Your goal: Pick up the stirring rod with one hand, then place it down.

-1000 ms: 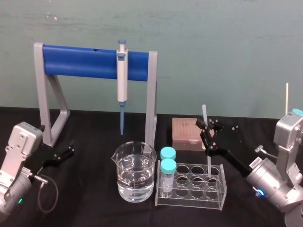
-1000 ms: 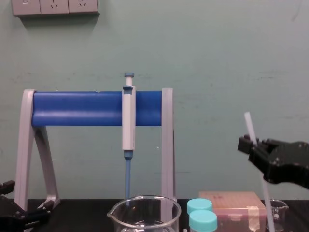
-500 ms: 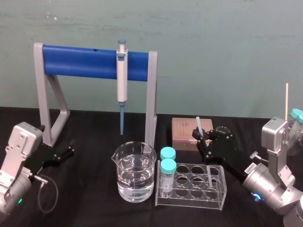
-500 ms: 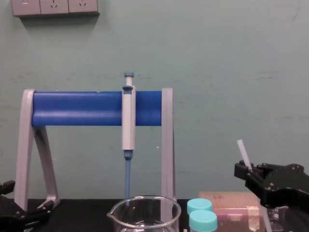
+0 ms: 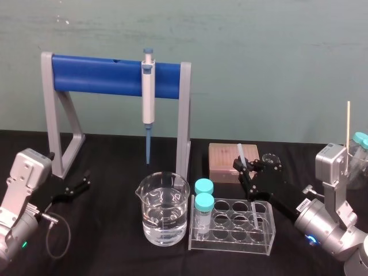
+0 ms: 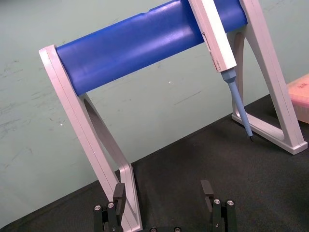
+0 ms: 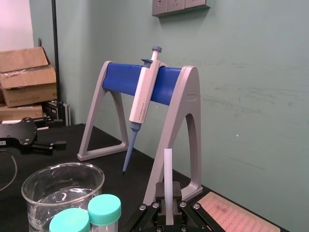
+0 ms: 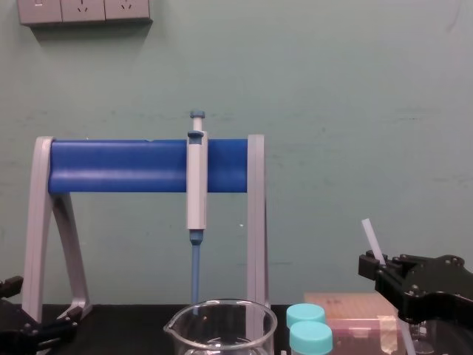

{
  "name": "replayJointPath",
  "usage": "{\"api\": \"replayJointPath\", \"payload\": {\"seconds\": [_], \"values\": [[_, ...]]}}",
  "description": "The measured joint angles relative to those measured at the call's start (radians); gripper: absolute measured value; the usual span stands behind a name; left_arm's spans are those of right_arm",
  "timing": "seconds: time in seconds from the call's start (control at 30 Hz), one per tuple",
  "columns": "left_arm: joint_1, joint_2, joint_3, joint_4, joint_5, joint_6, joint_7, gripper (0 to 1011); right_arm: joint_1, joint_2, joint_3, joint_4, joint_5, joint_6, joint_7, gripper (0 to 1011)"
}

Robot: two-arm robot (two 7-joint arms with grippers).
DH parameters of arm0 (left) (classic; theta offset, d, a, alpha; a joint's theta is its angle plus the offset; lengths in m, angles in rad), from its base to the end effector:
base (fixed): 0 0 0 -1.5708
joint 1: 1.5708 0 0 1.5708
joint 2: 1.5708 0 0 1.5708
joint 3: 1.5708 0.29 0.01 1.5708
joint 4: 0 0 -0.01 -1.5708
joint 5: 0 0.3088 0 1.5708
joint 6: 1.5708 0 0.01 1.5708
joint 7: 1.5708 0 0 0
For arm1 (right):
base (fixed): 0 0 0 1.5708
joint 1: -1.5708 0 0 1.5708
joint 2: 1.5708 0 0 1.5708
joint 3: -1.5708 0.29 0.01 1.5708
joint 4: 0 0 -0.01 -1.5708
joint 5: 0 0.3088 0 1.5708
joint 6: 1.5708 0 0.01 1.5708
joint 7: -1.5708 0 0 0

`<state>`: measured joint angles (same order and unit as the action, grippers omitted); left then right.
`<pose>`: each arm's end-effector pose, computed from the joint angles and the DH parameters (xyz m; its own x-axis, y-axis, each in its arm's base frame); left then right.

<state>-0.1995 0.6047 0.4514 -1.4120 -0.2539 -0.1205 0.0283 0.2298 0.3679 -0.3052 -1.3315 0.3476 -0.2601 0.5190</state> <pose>0.3581 0.0827 -0.3023 0.2923 0.8803 0.3738 -0.9553 0.2873 0.0703 0.3822 -0.0458 -0.3028 0.6490 -0.7487 0.1351 0.7431 0.6619 0.0981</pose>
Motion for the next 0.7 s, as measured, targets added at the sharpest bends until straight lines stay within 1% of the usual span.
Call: {"api": "replayJointPath", "payload": {"seconds": [0.23,0.3,0.33,0.4,0.43,0.57,0.6,0.63,0.7], "values": [[0.0,0.0,0.0,0.0,0.0,0.0,0.0,1000,-0.001,0.0,0.001,-0.001,0.0,0.0,0.0,81],[0.0,0.0,0.0,0.0,0.0,0.0,0.0,1000,-0.001,0.0,0.001,-0.002,0.001,-0.001,0.0,123],[0.0,0.0,0.0,0.0,0.0,0.0,0.0,1000,-0.001,0.0,0.001,-0.002,0.001,-0.001,0.0,176],[0.0,0.0,0.0,0.0,0.0,0.0,0.0,1000,-0.001,0.0,0.001,-0.002,0.001,-0.001,0.0,215],[0.0,0.0,0.0,0.0,0.0,0.0,0.0,1000,-0.001,0.0,0.001,-0.002,0.001,-0.001,0.0,272],[0.0,0.0,0.0,0.0,0.0,0.0,0.0,1000,-0.001,0.0,0.002,-0.003,0.001,-0.001,0.0,374],[0.0,0.0,0.0,0.0,0.0,0.0,0.0,1000,-0.002,0.0,0.002,-0.003,0.001,-0.001,0.0,435],[0.0,0.0,0.0,0.0,0.0,0.0,0.0,1000,-0.002,0.0,0.002,-0.003,0.001,-0.001,0.0,435],[0.0,0.0,0.0,0.0,0.0,0.0,0.0,1000,-0.002,0.0,0.002,-0.003,0.001,-0.002,0.0,518]]}}
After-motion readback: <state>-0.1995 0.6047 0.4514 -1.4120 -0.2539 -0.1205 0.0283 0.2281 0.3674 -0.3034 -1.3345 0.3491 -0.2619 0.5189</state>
